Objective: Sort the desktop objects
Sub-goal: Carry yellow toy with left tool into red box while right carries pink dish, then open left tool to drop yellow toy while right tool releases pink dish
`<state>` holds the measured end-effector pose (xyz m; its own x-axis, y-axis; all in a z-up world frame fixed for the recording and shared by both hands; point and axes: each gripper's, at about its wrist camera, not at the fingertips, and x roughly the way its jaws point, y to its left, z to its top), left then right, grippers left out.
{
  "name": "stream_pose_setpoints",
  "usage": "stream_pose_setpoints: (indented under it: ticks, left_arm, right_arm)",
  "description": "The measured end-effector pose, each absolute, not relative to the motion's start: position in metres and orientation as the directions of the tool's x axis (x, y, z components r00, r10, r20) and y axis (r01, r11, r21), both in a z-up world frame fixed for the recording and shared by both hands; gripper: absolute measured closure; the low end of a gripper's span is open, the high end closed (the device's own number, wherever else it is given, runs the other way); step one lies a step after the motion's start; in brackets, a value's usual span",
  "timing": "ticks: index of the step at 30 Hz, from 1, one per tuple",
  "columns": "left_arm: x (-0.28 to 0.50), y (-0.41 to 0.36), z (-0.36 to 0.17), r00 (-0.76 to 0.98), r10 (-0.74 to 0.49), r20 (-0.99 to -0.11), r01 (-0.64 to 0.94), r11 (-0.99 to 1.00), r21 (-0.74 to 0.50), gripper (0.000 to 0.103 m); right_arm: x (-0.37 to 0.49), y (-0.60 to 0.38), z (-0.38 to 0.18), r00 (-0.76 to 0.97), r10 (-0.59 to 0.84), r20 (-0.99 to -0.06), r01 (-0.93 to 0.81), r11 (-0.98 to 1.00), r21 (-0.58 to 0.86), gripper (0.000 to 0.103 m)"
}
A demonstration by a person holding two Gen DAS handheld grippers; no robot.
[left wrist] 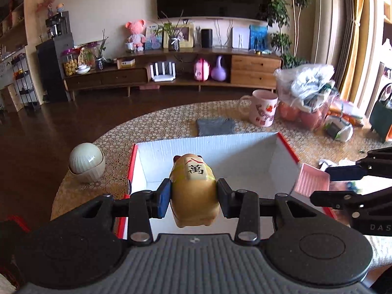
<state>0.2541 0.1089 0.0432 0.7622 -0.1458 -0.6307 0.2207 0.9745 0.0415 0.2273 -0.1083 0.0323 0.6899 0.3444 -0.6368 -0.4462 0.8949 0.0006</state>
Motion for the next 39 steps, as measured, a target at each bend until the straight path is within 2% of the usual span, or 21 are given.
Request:
stream_pose_setpoints:
  ticks: [7, 17, 22, 31, 39]
  left_arm:
    - [0.302, 0.110, 0.007, 0.674, -0.122, -0.728, 0.249, 0.966, 0.069, 0.064]
    - [0.337, 0.108, -0.025, 0.606, -0.078, -0.792, 0.260, 0.960, 0.104, 0.064]
    - [0.350, 0.106, -0.039, 0.546, -0.066, -0.835, 0.277, 0.955, 0.106, 0.063]
    - [0.366, 0.104, -0.051, 0.430, -0.060, -0.901, 0.297, 0.952, 0.078, 0.061]
    - [0.365, 0.102, -0.051, 0.425, -0.055, -0.903, 0.304, 0.949, 0.086, 0.059]
  right_arm:
    - [0.258, -0.093, 0.010, 0.645, 0.303, -0.702, -0.434, 0.901, -0.010, 0.062]
    - [0.290, -0.070, -0.026, 0.566, 0.267, -0.780, -0.418, 0.909, 0.008, 0.062]
    - [0.289, -0.054, -0.031, 0.578, 0.231, -0.782, -0.425, 0.904, -0.047, 0.062]
    - [0.297, -0.044, -0.039, 0.532, 0.247, -0.810, -0.433, 0.901, -0.010, 0.063]
    - [0.296, -0.047, -0.041, 0.536, 0.251, -0.806, -0.437, 0.899, -0.011, 0.059]
